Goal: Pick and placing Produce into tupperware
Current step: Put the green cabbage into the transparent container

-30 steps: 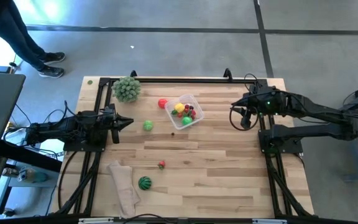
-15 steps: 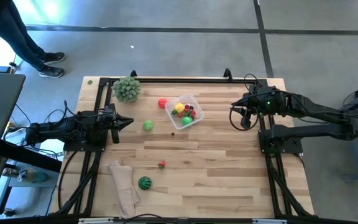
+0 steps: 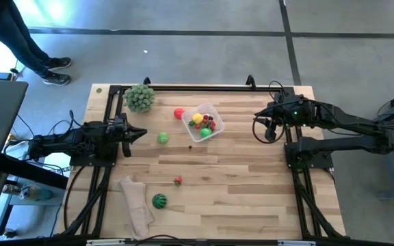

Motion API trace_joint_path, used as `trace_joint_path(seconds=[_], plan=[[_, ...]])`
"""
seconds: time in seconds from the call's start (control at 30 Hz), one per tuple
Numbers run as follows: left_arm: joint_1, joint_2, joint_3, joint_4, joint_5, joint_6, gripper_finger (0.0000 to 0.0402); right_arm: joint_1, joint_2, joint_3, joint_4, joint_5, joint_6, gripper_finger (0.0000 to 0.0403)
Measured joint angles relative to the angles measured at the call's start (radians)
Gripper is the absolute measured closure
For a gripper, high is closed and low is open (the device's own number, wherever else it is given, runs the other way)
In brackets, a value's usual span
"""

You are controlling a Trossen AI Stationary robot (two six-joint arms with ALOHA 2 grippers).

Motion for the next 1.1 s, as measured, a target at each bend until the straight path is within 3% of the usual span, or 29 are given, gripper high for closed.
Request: trace_joint_path(seconds=[0.23,0.37,0.5,0.83,1.1], plan=[[0.0,0.0,0.091,0.136,0.174,0.055,0.0385,0.0,0.0,0.0,0.0,0.0,0.0,0.0327],[0.0,0.024,0.184,0.094,0.177,0.059,0.0379,0.0,0.0,0.0,0.0,0.0,0.0,0.0327],[0.0,0.114,0.264,-0.007,0.102,0.061,0.0336,0.0,0.0,0.0,0.0,0.0,0.0,0.0327],[0.0,0.605,0.412,-0.269,-0.133,0.078,0.0181,0.0,0.0,-0.001,0.0,0.0,0.0,0.0327],[0.0,1.019,0.566,-0.404,-0.108,0.091,0.0119,0.0,0.0,-0.001,0.0,0.0,0.0,0.0327]])
